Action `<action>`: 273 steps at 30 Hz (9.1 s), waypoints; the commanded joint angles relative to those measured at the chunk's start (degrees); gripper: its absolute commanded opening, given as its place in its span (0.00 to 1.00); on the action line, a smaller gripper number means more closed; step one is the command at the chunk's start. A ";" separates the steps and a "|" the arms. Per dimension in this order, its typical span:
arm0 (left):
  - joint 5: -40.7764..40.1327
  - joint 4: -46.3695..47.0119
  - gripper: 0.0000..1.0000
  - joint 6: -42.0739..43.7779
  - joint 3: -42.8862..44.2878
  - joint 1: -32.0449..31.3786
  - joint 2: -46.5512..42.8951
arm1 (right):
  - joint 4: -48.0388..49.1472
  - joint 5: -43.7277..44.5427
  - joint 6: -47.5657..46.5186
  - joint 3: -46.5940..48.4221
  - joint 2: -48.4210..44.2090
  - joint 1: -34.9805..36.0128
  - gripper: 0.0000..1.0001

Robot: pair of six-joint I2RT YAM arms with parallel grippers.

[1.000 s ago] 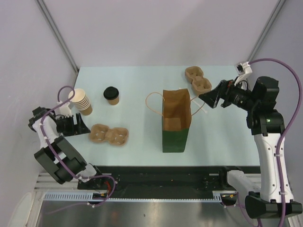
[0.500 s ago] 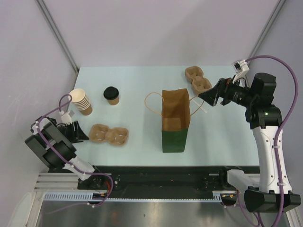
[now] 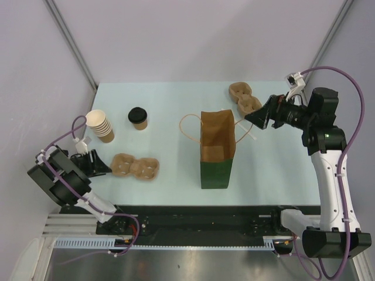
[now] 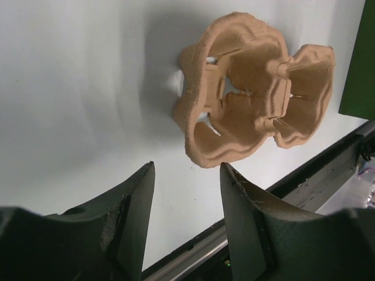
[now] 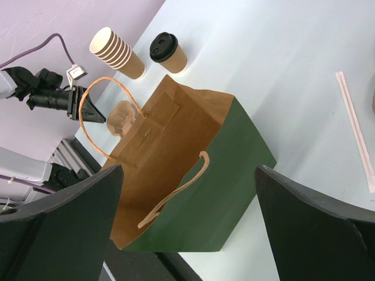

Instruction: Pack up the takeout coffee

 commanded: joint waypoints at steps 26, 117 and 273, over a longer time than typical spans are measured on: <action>5.32 4.55 0.29 -0.61 0.68 -4.65 0.67 | 1.19 -0.77 -0.29 2.46 2.38 -0.28 1.00; -6.90 6.57 0.34 3.69 12.28 -51.24 7.79 | -27.28 1.87 -36.58 50.61 41.83 8.68 1.00; -49.79 20.02 0.00 -14.85 27.40 -109.16 -17.00 | -39.85 -4.81 -39.57 39.55 32.09 28.19 0.00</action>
